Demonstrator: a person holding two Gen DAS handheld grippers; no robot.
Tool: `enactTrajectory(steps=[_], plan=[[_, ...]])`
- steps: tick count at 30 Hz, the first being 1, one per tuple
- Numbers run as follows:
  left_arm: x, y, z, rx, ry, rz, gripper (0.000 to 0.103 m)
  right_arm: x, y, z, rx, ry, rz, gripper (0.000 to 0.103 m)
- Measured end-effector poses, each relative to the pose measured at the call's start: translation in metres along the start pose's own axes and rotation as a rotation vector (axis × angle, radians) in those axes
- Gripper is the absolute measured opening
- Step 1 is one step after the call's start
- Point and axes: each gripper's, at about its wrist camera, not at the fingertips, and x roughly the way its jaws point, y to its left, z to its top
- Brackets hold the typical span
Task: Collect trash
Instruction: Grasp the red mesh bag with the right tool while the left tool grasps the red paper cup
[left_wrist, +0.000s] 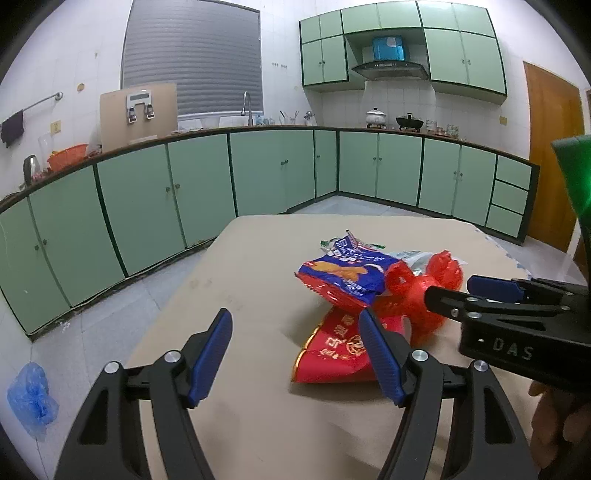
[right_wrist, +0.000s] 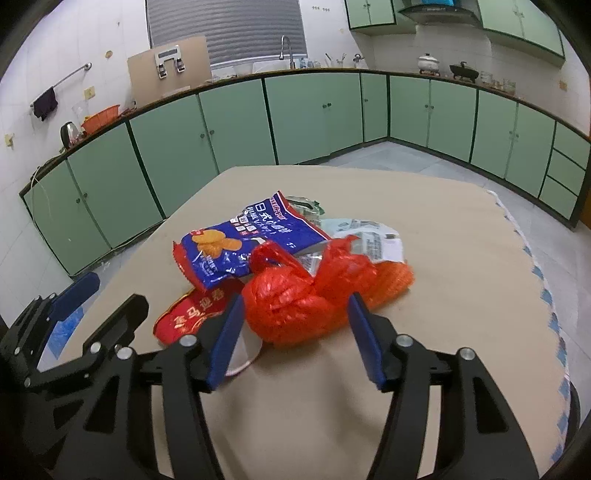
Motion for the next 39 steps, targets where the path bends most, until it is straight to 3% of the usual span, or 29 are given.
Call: enactTrajectory(steps=[2,3,9,19,23,24,26,28,33,38,39], plan=[[0.004,0.002,0.001,0.000,0.002,0.001,0.070,0.006,-0.002,0.001,-0.007,0.013,0.011,0.055],[0.005,0.002,0.001,-0.002,0.004,0.000,0.070,0.008,-0.003,0.001,-0.009,0.023,0.023,0.042],[0.014,-0.008,0.008,0.002,0.006,-0.024,0.070,0.000,-0.016,0.001,0.003,0.015,0.063,0.025],[0.032,-0.029,0.017,-0.016,0.033,-0.061,0.070,-0.011,-0.044,0.000,0.013,0.005,0.052,0.024],[0.046,-0.033,0.019,-0.041,0.086,-0.083,0.070,-0.011,-0.050,-0.003,0.015,0.011,0.047,0.024],[0.049,-0.034,0.019,-0.041,0.095,-0.090,0.067,-0.012,-0.051,-0.004,0.016,0.011,0.046,0.024],[0.053,-0.038,0.019,-0.031,0.115,-0.100,0.040,-0.014,-0.054,-0.005,0.016,0.008,0.044,0.024],[0.057,-0.039,0.018,-0.029,0.141,-0.122,0.003,-0.016,-0.055,-0.005,0.016,0.006,0.042,0.024],[0.045,-0.036,0.018,-0.051,0.098,-0.127,0.000,-0.020,-0.053,-0.004,0.012,0.003,0.039,0.024],[0.041,-0.040,0.019,-0.056,0.103,-0.139,0.001,-0.025,-0.054,-0.003,0.024,-0.004,0.036,0.024],[0.040,-0.041,0.020,-0.056,0.096,-0.131,0.016,-0.026,-0.054,-0.003,0.024,-0.005,0.036,0.024]])
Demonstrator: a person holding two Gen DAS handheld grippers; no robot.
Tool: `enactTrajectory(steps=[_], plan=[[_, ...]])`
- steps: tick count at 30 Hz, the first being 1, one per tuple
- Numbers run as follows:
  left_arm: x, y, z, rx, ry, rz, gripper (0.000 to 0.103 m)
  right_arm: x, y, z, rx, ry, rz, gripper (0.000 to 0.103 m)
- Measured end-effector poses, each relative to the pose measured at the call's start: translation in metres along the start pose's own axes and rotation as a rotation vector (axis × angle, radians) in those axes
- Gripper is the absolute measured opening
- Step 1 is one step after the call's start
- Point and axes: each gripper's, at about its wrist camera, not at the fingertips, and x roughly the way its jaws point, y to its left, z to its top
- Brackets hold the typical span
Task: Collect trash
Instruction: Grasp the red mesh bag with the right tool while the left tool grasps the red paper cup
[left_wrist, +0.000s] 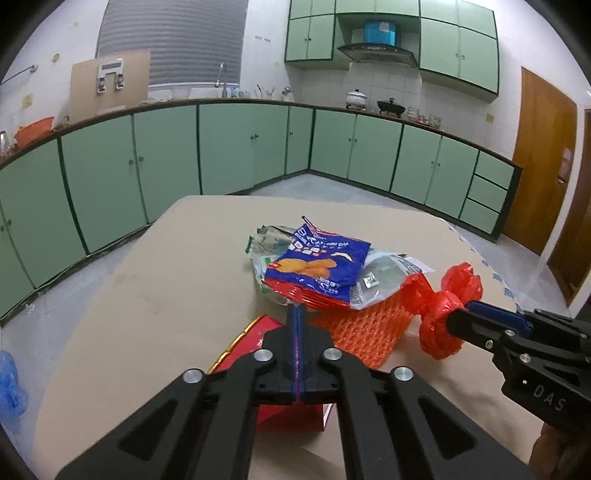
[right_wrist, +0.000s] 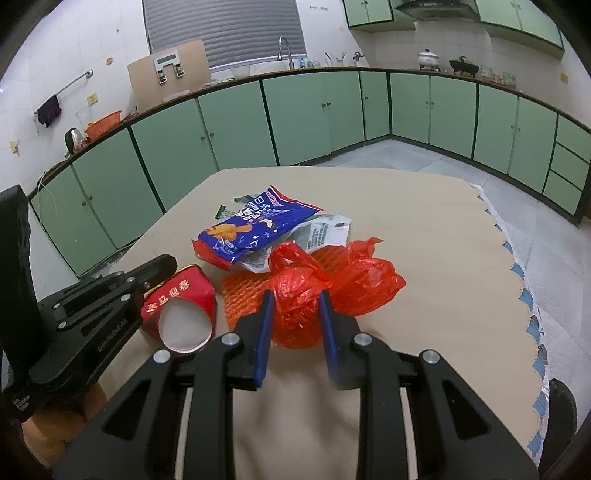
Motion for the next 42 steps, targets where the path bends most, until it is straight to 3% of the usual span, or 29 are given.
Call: enactTrajectory(steps=[1,3,12,16,23,29,30,34,42], plan=[[-0.001,-0.002,0.001,0.001,-0.007,0.006,0.041,-0.001,0.000,0.001,-0.002,-0.003,-0.002,0.023],[-0.006,-0.007,0.003,0.010,-0.043,0.026,0.052,-0.002,-0.002,0.002,0.000,-0.007,-0.005,0.023],[-0.005,-0.021,0.006,0.032,-0.039,0.033,0.056,-0.010,-0.019,0.002,0.021,-0.021,-0.021,0.023],[-0.017,-0.016,-0.009,-0.006,-0.031,0.060,0.062,-0.013,-0.026,-0.003,0.040,-0.021,-0.020,0.022],[-0.010,-0.026,-0.029,-0.009,0.032,0.115,0.062,-0.020,-0.026,-0.005,0.040,-0.028,-0.014,0.022],[-0.007,-0.029,-0.030,-0.010,0.038,0.109,0.059,-0.029,-0.032,-0.001,0.047,-0.045,-0.019,0.022],[-0.007,-0.028,-0.030,-0.010,0.040,0.108,0.056,-0.030,-0.033,-0.001,0.048,-0.047,-0.021,0.022],[-0.003,-0.021,-0.032,-0.024,0.068,0.096,0.027,-0.030,-0.034,-0.002,0.053,-0.045,-0.025,0.022],[-0.021,-0.020,-0.032,-0.036,0.007,0.057,0.015,-0.034,-0.030,-0.001,0.045,-0.051,-0.025,0.022]])
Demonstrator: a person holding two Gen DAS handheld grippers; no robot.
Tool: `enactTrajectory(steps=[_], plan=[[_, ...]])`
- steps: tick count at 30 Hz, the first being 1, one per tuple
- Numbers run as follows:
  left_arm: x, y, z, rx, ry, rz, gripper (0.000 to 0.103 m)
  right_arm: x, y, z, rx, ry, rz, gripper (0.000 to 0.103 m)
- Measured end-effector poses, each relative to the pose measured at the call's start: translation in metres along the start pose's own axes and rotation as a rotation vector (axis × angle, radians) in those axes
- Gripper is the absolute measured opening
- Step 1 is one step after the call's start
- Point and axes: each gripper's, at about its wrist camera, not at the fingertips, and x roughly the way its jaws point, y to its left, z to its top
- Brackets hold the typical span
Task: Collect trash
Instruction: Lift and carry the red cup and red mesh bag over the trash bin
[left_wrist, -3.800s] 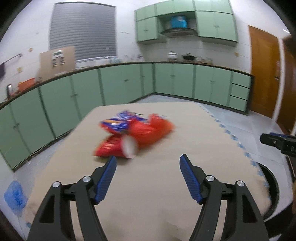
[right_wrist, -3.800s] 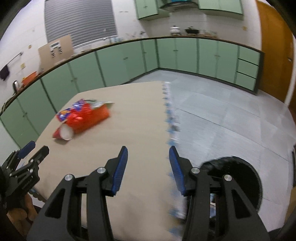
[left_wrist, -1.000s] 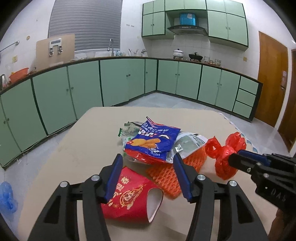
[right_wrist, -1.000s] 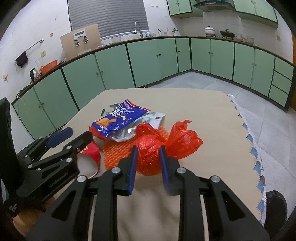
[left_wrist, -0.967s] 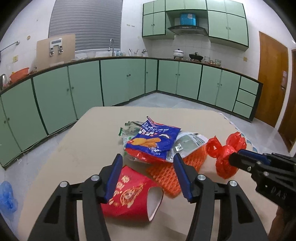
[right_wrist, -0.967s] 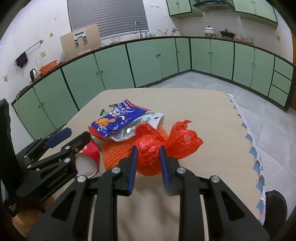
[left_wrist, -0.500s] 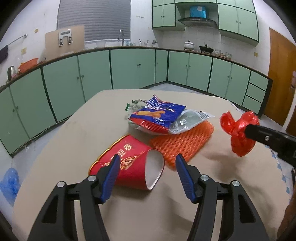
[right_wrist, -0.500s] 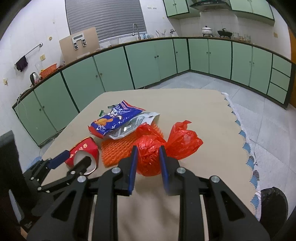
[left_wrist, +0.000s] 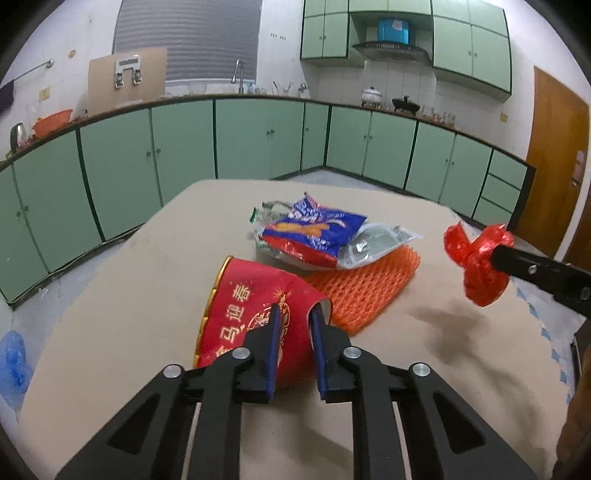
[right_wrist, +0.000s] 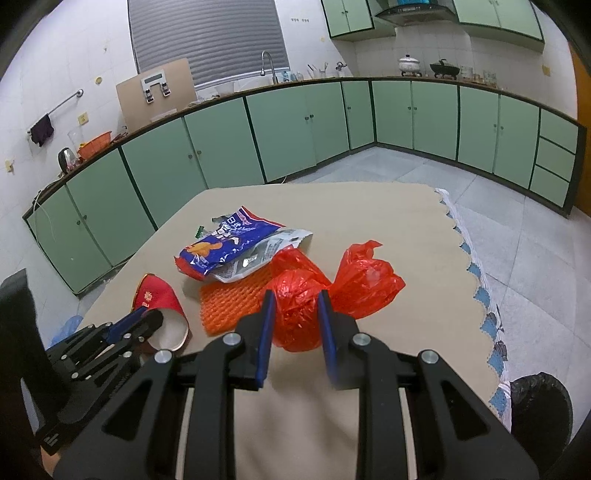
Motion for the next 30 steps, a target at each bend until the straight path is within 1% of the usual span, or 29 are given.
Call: enactTrajectory(steps=[7,13,23,30], plan=[[-0.021,-0.007,0.011,0.000,-0.036,-0.028,0.013,-0.010,0.002,0.001,-0.003,-0.011,-0.002,0.022],[-0.040,-0.022,0.022,0.026,-0.068,-0.057,0.013,-0.028,-0.001,0.004,-0.002,-0.033,-0.006,0.022],[-0.074,-0.052,0.030,0.069,-0.100,-0.093,0.013,-0.075,-0.012,0.003,0.014,-0.076,-0.033,0.021],[-0.096,-0.086,0.026,0.110,-0.108,-0.142,0.013,-0.114,-0.036,-0.013,0.033,-0.089,-0.084,0.021]])
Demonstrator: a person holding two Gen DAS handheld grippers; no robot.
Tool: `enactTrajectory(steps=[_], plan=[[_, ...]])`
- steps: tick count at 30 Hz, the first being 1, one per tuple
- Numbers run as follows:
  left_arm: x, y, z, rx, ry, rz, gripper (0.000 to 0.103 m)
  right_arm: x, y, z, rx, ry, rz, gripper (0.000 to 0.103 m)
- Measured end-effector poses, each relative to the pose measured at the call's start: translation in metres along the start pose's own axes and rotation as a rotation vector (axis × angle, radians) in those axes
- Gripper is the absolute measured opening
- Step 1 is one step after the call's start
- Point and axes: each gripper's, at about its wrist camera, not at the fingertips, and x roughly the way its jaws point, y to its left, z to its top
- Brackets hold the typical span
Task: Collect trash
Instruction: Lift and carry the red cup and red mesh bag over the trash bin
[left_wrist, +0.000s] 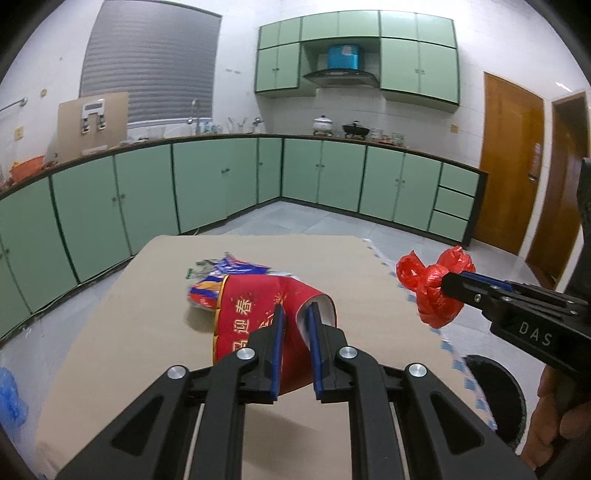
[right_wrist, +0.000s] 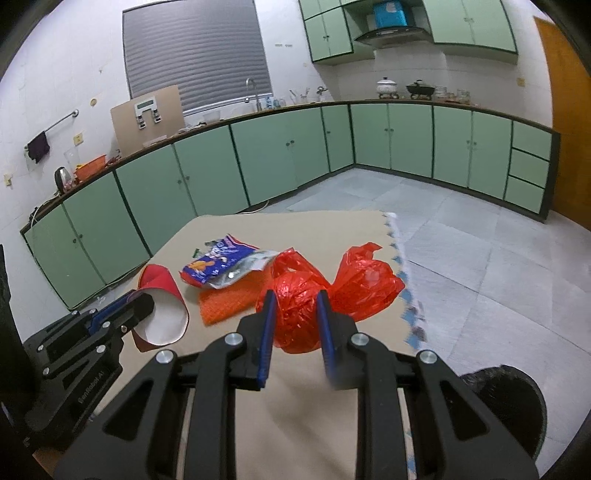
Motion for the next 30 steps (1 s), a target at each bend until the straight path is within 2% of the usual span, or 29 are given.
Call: enactTrajectory(steps=[8,17,25,30], plan=[[-0.011,-0.060,-0.001,0.049,-0.002,-0.097,0.013,-0.039,-0.044,-0.019,0.030,-0.005,-0.092,0.021],[-0.002,-0.150,-0.002,0.137,0.012,-0.238,0.013,-0.080,-0.129,-0.050,0.101,-0.001,-0.242,0.021],[0.020,-0.233,-0.018,0.215,0.053,-0.381,0.013,-0.093,-0.217,-0.100,0.222,0.060,-0.362,0.021],[0.045,-0.283,-0.038,0.258,0.113,-0.461,0.013,-0.087,-0.259,-0.130,0.307,0.120,-0.407,0.020]])
